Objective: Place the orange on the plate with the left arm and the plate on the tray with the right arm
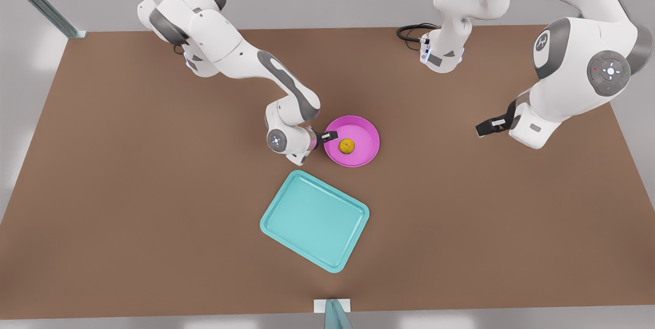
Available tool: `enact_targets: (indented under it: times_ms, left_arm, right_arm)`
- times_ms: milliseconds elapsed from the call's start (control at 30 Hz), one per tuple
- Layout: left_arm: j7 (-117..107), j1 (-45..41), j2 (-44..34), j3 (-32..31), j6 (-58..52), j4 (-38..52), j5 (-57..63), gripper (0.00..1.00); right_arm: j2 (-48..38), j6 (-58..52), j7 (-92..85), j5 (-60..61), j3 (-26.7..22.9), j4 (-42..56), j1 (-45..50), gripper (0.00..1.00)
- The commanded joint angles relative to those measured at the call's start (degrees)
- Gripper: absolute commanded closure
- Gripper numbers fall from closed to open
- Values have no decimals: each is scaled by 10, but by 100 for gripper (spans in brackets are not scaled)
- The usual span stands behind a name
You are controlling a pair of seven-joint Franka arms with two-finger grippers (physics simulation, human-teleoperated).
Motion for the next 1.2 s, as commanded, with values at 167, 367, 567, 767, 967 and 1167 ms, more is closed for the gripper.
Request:
enact_targets:
  times_ms: [167, 367, 567, 767, 967, 1167]
  left_arm:
    - [8, -1, -2, -1, -8, -1, 0, 0]
    - [7, -1, -1, -3, -9, -1, 0, 0]
    - [6, -2, -1, -4, -9, -1, 0, 0]
    - [-1, -3, -5, -7, -27, -1, -1, 0]
    - [-1, -4, -5, -7, -26, 0, -1, 0]
    - [-1, -4, -5, -8, -24, 0, -1, 0]
  right_arm:
    - [16, 1, 15, 0, 0, 1, 1, 31]
    - [24, 3, 15, 0, 0, 4, 9, 44]
    - [19, -6, 16, 0, 1, 6, 7, 76]
    - [2, -16, 17, 0, 3, 8, -6, 79]
    - [-18, -156, 15, 0, 2, 77, -118, 79]
    - [50, -186, 21, -6, -23, 204, -183, 79]
